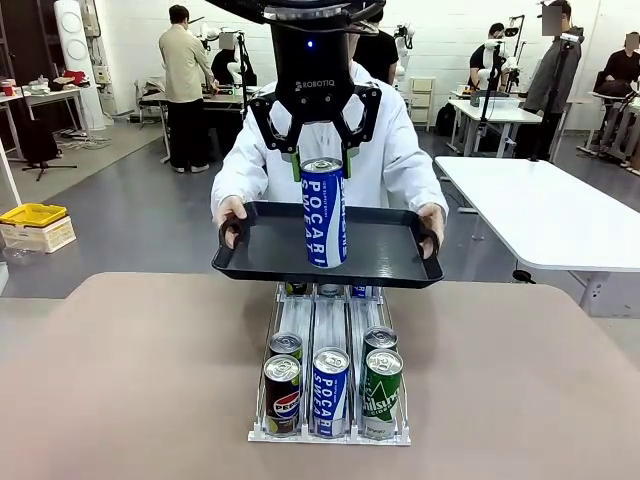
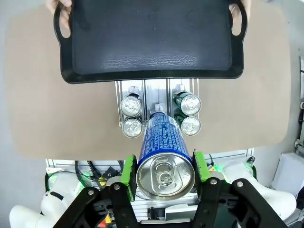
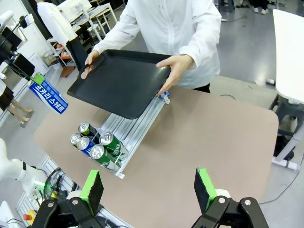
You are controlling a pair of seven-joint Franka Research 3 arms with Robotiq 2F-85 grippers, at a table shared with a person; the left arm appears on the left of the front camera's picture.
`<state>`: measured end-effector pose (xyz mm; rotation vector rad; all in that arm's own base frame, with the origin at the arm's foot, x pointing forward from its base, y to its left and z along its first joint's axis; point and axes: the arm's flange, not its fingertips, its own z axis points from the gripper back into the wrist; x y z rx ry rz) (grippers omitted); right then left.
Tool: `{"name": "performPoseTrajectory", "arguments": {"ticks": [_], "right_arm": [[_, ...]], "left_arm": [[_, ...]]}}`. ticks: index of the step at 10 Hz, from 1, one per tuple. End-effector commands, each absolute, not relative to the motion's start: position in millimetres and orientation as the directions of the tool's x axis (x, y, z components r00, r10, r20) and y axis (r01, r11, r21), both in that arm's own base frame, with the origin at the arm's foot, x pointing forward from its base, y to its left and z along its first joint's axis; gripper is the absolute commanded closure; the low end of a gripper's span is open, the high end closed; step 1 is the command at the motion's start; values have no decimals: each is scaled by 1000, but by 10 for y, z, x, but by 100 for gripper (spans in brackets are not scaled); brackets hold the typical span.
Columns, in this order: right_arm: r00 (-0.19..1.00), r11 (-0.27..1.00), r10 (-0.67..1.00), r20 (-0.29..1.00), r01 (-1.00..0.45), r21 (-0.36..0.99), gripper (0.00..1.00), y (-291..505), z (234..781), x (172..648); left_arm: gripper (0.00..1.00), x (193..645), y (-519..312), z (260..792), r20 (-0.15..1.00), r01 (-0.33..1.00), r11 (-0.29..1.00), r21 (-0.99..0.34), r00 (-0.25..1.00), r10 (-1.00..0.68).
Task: Retrieve and hand over the desired beverage to the person.
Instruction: Place the picked can on the Handle tray extended by the person.
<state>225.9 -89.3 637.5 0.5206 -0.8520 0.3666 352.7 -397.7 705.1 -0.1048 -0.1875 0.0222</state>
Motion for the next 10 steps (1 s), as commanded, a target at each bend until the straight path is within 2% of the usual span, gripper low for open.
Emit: {"name": "performPoseTrajectory", "arguments": {"ticks": [1,10], "right_arm": [[610,815,97,786,-501,289,0,-894,6372,2270],[610,815,97,786,-501,289,0,-894,6372,2270]], "left_arm": [[100,3495,-3942,7082,195,-19,994,-104,980,39],[100,3495,-3942,7082,195,-19,994,-104,980,39]]}}
